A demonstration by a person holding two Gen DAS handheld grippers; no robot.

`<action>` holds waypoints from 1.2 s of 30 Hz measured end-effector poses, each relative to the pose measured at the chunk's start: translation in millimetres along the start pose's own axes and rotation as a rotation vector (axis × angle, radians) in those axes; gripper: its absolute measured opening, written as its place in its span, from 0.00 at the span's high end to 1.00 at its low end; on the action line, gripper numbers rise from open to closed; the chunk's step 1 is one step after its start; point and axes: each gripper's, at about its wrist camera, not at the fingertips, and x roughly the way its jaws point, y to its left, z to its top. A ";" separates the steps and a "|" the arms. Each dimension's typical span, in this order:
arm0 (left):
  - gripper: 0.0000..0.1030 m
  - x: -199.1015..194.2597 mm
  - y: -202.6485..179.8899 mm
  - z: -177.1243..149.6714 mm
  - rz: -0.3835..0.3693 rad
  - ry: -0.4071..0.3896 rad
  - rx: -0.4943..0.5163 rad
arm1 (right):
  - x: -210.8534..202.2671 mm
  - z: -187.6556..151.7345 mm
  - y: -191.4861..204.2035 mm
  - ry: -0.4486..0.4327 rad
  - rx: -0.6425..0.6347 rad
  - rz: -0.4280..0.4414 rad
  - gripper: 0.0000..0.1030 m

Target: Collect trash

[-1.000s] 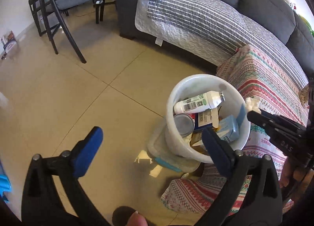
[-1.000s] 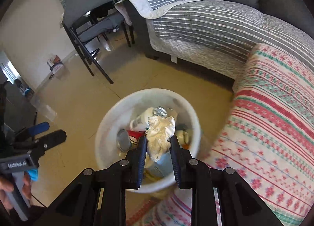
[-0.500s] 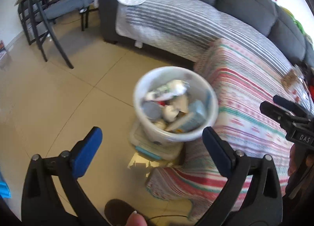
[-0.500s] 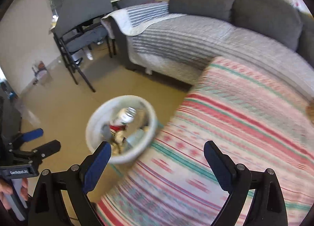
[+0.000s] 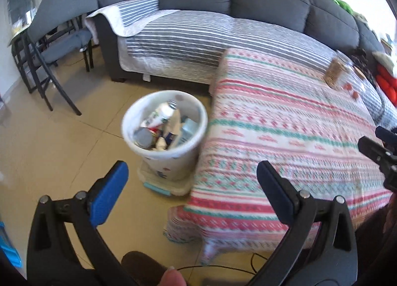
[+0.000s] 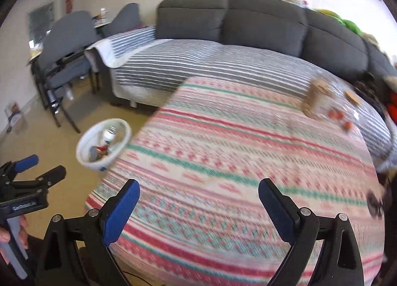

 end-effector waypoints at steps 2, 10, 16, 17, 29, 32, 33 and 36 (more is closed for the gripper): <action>0.01 -6.5 -12.0 -8.1 -0.004 -0.016 0.013 | -3.5 -14.5 -5.4 0.002 -0.003 -0.040 0.05; 0.01 -18.0 -30.9 -23.8 0.012 -0.041 0.016 | -7.1 -31.5 -10.9 -0.024 -0.012 -0.097 0.05; 0.01 -19.4 -35.4 -27.4 0.008 -0.043 0.022 | -7.8 -29.4 -15.5 -0.026 0.029 -0.077 0.05; 0.01 -19.3 -36.0 -27.3 0.009 -0.043 0.023 | -6.9 -29.6 -15.4 -0.022 0.031 -0.076 0.05; 0.01 -17.8 -34.0 -24.7 -0.013 -0.035 0.013 | -4.9 -32.8 -9.9 -0.014 0.026 -0.070 0.05; 0.01 -17.9 -33.4 -24.5 -0.013 -0.034 0.014 | -4.8 -32.8 -9.1 -0.012 0.027 -0.067 0.05; 0.01 -18.2 -33.2 -24.4 -0.014 -0.033 0.014 | -4.7 -32.9 -9.0 -0.012 0.028 -0.066 0.05; 0.01 -18.6 -33.1 -24.2 -0.014 -0.034 0.013 | -4.4 -32.8 -8.6 -0.011 0.028 -0.065 0.05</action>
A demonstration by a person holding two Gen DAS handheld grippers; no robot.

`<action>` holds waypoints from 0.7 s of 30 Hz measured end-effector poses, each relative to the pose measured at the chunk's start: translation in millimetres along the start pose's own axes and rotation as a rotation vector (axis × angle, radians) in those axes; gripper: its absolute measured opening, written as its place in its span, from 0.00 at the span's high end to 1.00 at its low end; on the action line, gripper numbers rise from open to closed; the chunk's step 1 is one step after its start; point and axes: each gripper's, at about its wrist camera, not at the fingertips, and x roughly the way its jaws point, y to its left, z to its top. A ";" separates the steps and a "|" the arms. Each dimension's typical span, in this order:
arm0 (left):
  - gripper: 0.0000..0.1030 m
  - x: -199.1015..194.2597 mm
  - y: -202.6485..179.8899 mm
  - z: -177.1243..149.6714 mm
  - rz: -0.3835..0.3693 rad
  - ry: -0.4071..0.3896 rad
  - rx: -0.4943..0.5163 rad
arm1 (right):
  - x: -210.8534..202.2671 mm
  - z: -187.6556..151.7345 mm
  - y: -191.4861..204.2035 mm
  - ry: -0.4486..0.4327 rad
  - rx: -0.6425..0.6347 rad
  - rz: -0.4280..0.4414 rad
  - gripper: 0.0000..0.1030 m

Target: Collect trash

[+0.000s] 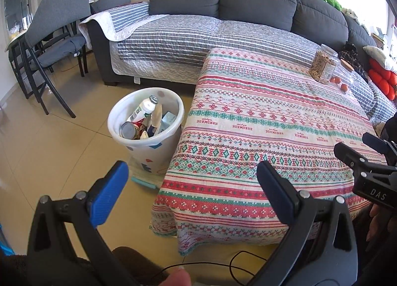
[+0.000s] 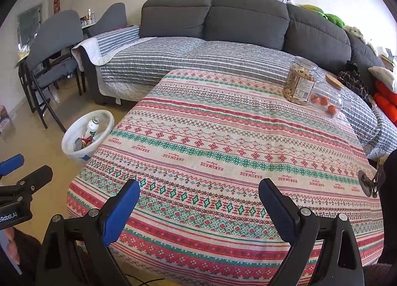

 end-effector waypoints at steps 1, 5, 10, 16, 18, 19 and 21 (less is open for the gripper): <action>0.01 0.1 0.2 0.1 0.000 0.000 0.000 | 0.0 0.0 0.2 0.000 0.000 0.001 0.05; 0.00 -0.2 1.2 0.9 0.000 -0.001 -0.004 | 0.1 0.1 0.7 0.001 0.001 0.001 0.05; 0.01 -0.7 1.9 1.6 0.000 -0.005 -0.008 | 0.0 -0.4 1.6 0.002 0.003 0.002 0.05; 0.00 -0.7 2.3 1.5 0.000 -0.005 -0.008 | 0.0 -1.2 2.6 0.003 0.006 0.001 0.05; 0.00 -0.7 2.2 1.5 0.000 -0.005 -0.008 | -0.3 -1.1 2.5 0.001 0.010 0.000 0.05; 0.00 -0.6 1.9 1.5 0.001 -0.005 -0.007 | -0.3 -0.8 2.5 0.000 0.011 0.000 0.05; 0.01 -0.1 2.5 0.8 0.003 -0.004 -0.008 | -0.3 -0.3 2.5 -0.001 0.013 -0.001 0.05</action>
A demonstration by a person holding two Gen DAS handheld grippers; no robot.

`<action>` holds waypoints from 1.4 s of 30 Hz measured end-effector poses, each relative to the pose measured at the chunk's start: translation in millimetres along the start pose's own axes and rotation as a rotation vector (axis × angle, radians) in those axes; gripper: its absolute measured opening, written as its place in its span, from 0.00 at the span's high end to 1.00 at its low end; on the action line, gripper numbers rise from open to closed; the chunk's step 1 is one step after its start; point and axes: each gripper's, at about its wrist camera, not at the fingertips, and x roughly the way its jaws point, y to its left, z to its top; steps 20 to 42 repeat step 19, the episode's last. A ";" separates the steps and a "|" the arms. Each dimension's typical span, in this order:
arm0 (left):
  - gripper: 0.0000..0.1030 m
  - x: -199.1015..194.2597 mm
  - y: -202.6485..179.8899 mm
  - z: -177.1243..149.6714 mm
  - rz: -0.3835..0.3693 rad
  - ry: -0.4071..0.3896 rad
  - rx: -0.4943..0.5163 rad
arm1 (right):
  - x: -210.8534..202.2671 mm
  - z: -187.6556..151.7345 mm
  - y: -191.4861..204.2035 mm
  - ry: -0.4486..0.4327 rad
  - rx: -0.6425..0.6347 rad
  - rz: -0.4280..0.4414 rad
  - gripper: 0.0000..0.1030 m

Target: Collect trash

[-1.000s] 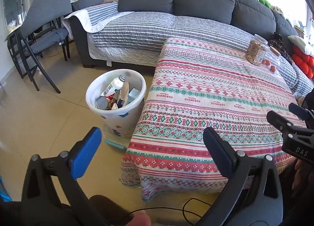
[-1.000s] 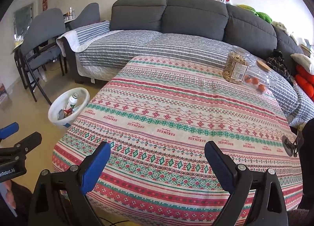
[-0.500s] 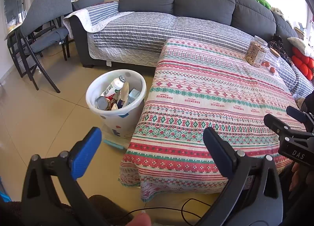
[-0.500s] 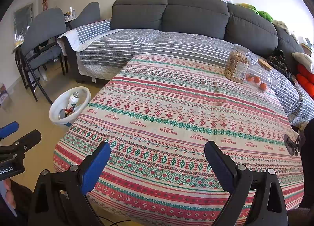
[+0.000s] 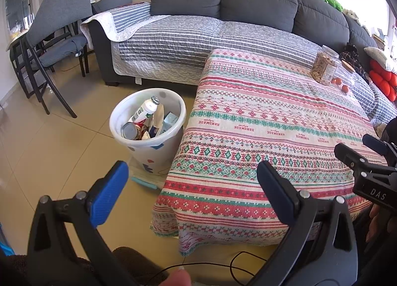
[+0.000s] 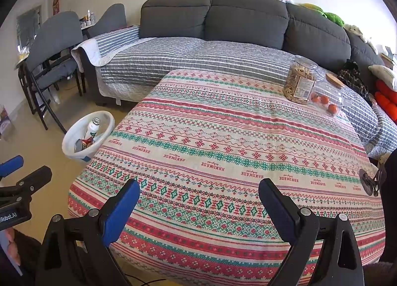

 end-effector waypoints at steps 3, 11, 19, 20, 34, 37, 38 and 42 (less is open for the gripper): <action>0.01 0.6 0.6 -0.7 -0.002 0.001 0.000 | 0.7 0.1 0.4 0.004 0.005 0.001 0.05; 0.00 0.4 2.0 -1.1 0.003 -0.002 0.002 | 2.6 0.2 2.6 0.010 0.001 0.006 0.05; 0.01 4.1 0.5 2.0 -0.010 -0.005 0.022 | 6.2 2.8 -0.9 0.007 0.024 0.005 0.05; 0.01 4.1 0.5 2.0 -0.010 -0.005 0.022 | 6.2 2.8 -0.9 0.007 0.024 0.005 0.05; 0.01 4.1 0.5 2.0 -0.010 -0.005 0.022 | 6.2 2.8 -0.9 0.007 0.024 0.005 0.05; 0.01 4.1 0.5 2.0 -0.010 -0.005 0.022 | 6.2 2.8 -0.9 0.007 0.024 0.005 0.05; 0.01 4.1 0.5 2.0 -0.010 -0.005 0.022 | 6.2 2.8 -0.9 0.007 0.024 0.005 0.05; 0.01 4.1 0.5 2.0 -0.010 -0.005 0.022 | 6.2 2.8 -0.9 0.007 0.024 0.005 0.05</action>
